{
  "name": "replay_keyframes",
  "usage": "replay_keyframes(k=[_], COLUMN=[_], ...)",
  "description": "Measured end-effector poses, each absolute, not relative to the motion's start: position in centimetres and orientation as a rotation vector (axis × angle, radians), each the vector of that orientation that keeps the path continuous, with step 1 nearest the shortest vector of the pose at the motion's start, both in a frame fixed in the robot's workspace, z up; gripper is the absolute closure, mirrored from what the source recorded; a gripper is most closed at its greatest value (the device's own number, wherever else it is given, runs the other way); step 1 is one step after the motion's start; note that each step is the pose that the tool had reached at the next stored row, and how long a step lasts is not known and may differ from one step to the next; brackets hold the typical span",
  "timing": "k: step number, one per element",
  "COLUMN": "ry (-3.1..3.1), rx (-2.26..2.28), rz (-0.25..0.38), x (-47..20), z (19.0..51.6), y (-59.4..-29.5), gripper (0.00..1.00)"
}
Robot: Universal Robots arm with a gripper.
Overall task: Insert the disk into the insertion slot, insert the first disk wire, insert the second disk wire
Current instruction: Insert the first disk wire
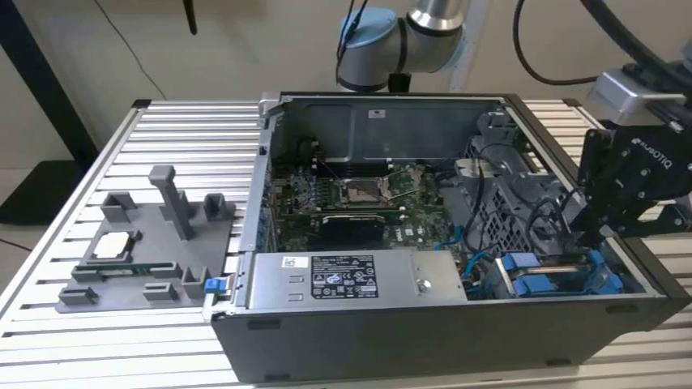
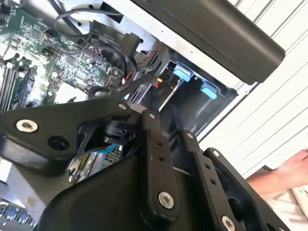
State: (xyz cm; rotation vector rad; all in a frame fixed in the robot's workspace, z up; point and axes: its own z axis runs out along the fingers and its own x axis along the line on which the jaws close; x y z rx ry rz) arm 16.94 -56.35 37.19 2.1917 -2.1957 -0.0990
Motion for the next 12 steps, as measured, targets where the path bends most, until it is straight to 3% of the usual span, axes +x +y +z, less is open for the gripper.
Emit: replay_keyframes(k=[12], ry=[-2.195], rx=[2.192], rz=[-0.099], x=[17.35], z=[38.27], y=[-56.29], gripper=[0.00])
